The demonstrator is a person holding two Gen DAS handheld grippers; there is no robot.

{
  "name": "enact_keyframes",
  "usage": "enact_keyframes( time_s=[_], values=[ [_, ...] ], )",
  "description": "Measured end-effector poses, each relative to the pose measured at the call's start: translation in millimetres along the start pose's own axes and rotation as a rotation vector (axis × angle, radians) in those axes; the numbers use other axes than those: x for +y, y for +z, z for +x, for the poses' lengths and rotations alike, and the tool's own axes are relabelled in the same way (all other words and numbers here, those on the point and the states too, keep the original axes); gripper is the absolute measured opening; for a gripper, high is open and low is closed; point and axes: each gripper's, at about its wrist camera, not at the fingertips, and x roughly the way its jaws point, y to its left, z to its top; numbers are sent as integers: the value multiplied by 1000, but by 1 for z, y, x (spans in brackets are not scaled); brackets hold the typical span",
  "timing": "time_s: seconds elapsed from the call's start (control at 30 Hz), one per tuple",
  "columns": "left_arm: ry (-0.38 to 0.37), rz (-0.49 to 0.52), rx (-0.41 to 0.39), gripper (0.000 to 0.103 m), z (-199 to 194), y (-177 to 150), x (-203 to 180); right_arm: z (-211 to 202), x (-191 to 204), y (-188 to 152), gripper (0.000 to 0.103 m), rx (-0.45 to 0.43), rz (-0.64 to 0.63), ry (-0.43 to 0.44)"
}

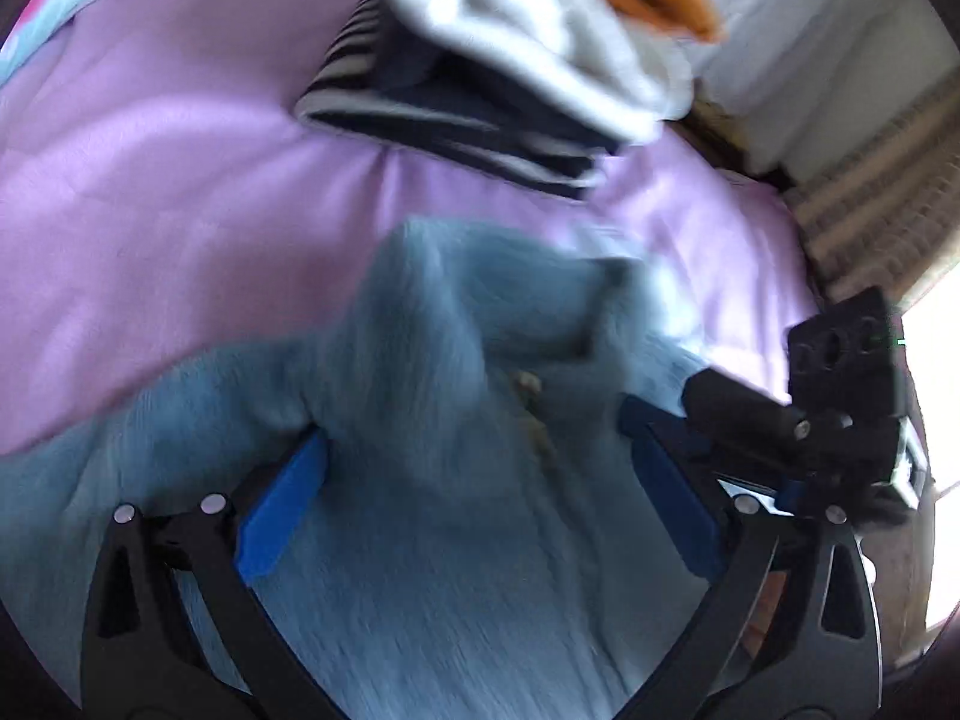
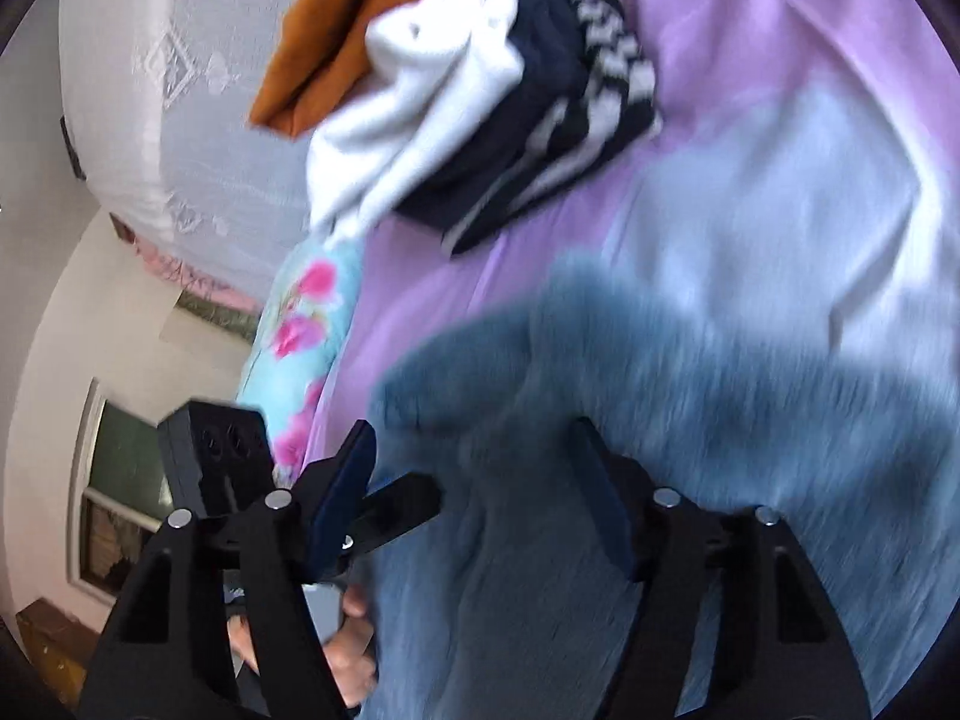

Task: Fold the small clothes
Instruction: 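Smooth the garment body with both grippers and grasp a sleeve with the right gripper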

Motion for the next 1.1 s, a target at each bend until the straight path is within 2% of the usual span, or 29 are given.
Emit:
enact_keyframes(
  time_s=[0.1,0.13,0.2,0.3,0.4,0.43,0.47,0.5,0.53,0.57,0.6,0.63,0.67,0.73,0.8,0.87,0.93,1.03,1.1],
  values=[
    [-1,-90,-41,101,-3,20,7,-32,-10,15,68,-135,36,-97],
    [-14,-123,-52,101,-7,24,12,-41,-10,15,68,-147,45,-86],
    [-21,-161,-102,101,-29,28,16,-67,-7,3,69,-129,26,-28],
    [-71,-102,-129,101,-66,17,14,-91,5,-30,79,-75,-5,37],
    [-107,-11,-101,101,-88,-14,11,-105,-1,-66,82,-22,-31,1],
    [-78,25,-92,101,-90,-25,11,-109,-9,-73,82,-14,-34,-41],
    [-18,56,-86,101,-91,-37,13,-119,-24,-80,79,-25,-35,-72],
    [90,80,-67,101,-87,-51,23,-129,-35,-84,61,-44,-28,-41],
    [169,82,-41,101,-82,-63,35,-143,-47,-86,54,-63,-10,-58],
    [175,85,-26,101,-80,-71,48,-167,-60,-85,53,-118,15,-92],
    [99,124,-72,101,-93,-81,53,-190,-70,-84,54,-174,43,-104],
    [96,133,-102,101,-110,-87,58,-219,-84,-85,56,-249,89,-123],
    [133,120,-122,101,-123,-91,59,-251,-102,-87,56,-335,145,-155],
    [267,74,-185,101,-151,-102,69,-303,-129,-97,55,-459,231,-216],
    [376,30,-266,101,-180,-117,86,-355,-140,-120,56,-583,306,-196],
    [435,-28,-316,101,-202,-130,101,-395,-131,-144,63,-667,299,-193],
    [425,-88,-373,101,-227,-147,115,-420,-120,-165,77,-714,260,-215],
    [420,-127,-445,101,-246,-169,123,-430,-123,-188,78,-698,286,-302],
    [448,-182,-454,101,-248,-180,127,-420,-136,-193,77,-653,323,-290]
  ],
)
